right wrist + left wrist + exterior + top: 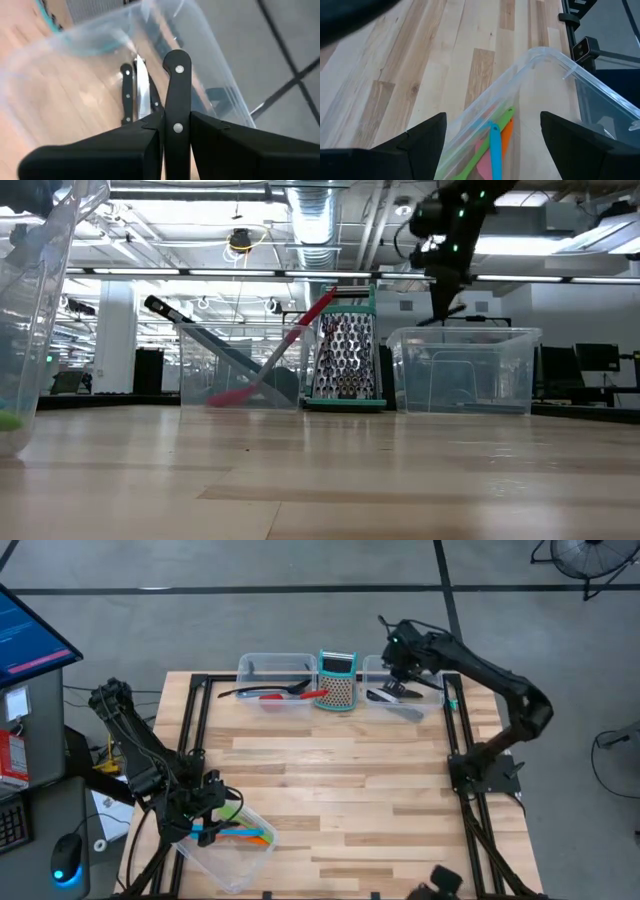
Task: Pick & Place Kitchen Items
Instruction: Put the black table knife into the top right transparent bin
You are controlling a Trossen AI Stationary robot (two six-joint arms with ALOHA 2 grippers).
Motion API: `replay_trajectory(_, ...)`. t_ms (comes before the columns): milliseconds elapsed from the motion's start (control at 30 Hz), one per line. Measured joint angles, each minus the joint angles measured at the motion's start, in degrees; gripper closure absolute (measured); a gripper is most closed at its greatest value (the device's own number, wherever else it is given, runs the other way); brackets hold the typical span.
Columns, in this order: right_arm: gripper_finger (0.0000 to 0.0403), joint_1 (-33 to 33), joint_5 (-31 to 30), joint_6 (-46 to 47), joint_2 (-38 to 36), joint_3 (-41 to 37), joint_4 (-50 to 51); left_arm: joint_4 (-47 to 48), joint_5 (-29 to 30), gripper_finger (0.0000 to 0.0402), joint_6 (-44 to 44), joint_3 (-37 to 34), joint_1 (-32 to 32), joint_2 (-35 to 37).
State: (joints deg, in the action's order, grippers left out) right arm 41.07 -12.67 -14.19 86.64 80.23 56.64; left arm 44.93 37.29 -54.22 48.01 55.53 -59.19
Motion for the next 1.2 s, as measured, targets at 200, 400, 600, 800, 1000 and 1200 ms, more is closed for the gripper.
replay_trajectory(200, 0.035, 4.27, 4.12, -7.86, 6.74, 0.04, -0.72, -0.06, 2.35, 0.0097, -0.06, 0.0, 0.0, -0.01)
replay_trajectory(400, 0.035, 6.39, 7.18, -10.67, 13.66, 0.04, -1.18, -0.22, 5.01, 0.0097, -0.15, 0.0, 0.0, -0.01)
replay_trajectory(600, 0.035, 5.01, 8.36, -12.13, 19.33, 0.04, -2.97, -0.48, 5.25, 0.0097, -0.2, 0.0, 0.0, 0.0)
replay_trajectory(800, 0.0347, 4.36, 7.81, -12.4, 21.18, 0.17, -4.9, -0.46, 5.23, 0.0097, -0.2, 0.0, 0.0, 0.01)
replay_trajectory(1000, 0.0332, 4.36, 7.91, -11.92, 21.17, 0.17, -4.83, -0.44, 5.21, 0.0097, -0.1, 0.0, 0.0, -0.01)
replay_trajectory(1200, 0.0258, 4.01, 8.12, -11.24, 21.18, 0.72, -3.96, -0.48, 5.19, 0.0097, -0.09, 0.0, 0.0, -0.01)
